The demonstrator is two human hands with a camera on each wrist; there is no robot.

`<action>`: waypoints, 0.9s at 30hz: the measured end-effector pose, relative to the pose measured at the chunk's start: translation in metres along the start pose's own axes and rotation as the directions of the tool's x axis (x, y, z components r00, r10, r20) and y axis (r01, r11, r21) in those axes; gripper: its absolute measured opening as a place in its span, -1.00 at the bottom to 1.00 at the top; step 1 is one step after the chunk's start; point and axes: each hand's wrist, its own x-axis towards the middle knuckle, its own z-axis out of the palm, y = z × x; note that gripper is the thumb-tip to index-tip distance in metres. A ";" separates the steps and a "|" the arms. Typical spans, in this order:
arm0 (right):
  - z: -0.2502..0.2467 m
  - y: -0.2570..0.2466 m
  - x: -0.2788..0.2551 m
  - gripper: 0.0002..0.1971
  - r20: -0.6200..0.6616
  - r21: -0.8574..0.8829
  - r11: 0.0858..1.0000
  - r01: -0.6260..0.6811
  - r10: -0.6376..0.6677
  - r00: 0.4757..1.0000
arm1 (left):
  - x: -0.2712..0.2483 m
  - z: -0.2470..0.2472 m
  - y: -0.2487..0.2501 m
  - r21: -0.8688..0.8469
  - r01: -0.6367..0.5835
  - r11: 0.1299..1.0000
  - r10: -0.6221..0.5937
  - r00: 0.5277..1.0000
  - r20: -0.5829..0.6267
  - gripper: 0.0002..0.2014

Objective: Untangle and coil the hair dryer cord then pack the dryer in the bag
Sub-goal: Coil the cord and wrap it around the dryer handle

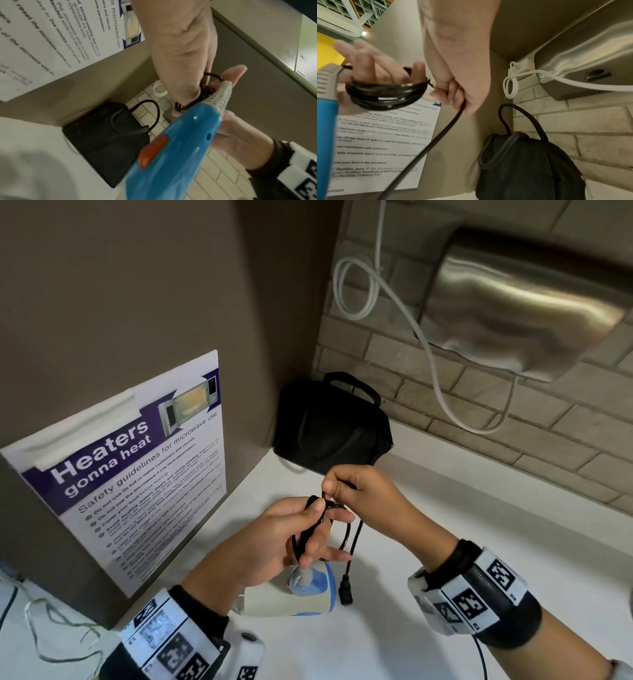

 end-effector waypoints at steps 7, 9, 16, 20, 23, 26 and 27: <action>-0.016 -0.007 -0.010 -0.68 0.230 0.329 0.939 -0.100 0.023 0.973 | 0.000 -0.006 0.005 -0.184 -0.029 0.982 0.026 0.999 -0.019 -0.78; -0.023 -0.011 -0.014 -0.63 0.361 0.359 0.921 -0.149 0.011 0.933 | 0.000 -0.007 0.006 -0.188 -0.020 0.982 0.022 1.000 0.006 -0.76; -0.023 -0.013 -0.018 -0.68 0.450 0.311 0.923 -0.228 0.069 0.890 | -0.001 -0.008 0.006 -0.175 0.055 0.983 -0.031 0.990 0.135 -0.70; -0.014 -0.011 -0.019 -0.53 0.431 0.373 0.902 -0.217 0.038 0.902 | -0.002 -0.009 0.007 -0.172 0.038 0.984 -0.016 0.992 0.129 -0.70; -0.008 -0.007 -0.022 -0.36 0.458 0.523 0.809 -0.268 -0.001 0.889 | -0.003 -0.012 0.005 -0.122 -0.001 0.993 0.021 0.986 0.166 -0.70; -0.005 -0.003 -0.024 -0.39 0.482 0.644 0.689 -0.334 -0.027 0.876 | -0.002 -0.014 0.003 -0.097 -0.010 0.995 0.023 0.990 0.139 -0.67; -0.004 -0.002 -0.025 -0.40 0.489 0.663 0.661 -0.352 -0.027 0.872 | -0.001 -0.015 0.001 -0.100 -0.005 0.995 0.018 0.991 0.129 -0.67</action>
